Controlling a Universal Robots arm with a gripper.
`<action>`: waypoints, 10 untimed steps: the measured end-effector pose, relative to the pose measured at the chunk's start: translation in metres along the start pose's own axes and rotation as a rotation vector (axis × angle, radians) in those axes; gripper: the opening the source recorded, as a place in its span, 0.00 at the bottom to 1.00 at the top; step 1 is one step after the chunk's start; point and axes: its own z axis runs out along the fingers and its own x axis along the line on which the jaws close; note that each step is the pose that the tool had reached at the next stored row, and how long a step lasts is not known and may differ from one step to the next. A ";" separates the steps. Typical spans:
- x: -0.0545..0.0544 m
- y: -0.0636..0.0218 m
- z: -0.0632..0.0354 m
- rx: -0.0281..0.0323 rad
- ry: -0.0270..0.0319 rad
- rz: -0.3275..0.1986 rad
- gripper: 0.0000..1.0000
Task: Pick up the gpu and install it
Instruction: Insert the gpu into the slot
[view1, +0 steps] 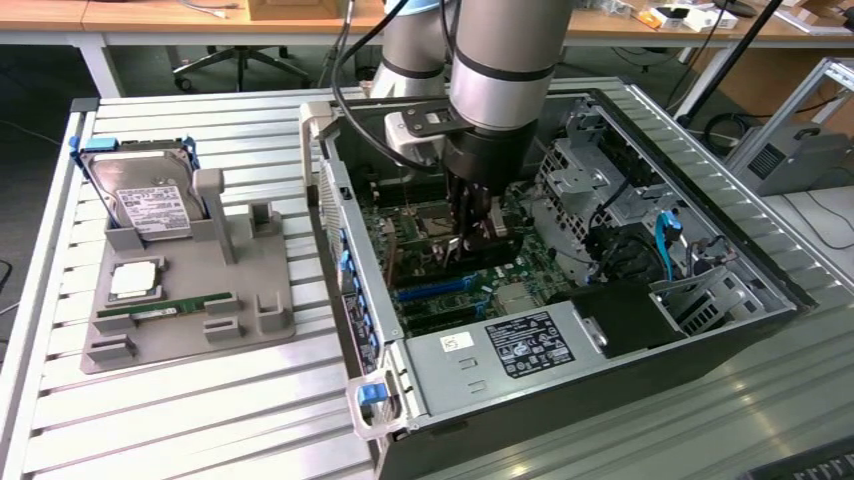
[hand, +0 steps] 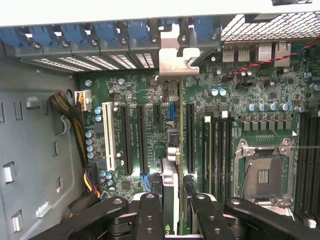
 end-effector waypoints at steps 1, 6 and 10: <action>0.000 0.0008 0.0004 0.0000 0.0000 0.000 0.27; 0.000 0.0048 0.0054 0.0000 -0.0001 0.000 0.27; 0.000 0.0070 0.0078 0.0001 -0.0001 0.000 0.27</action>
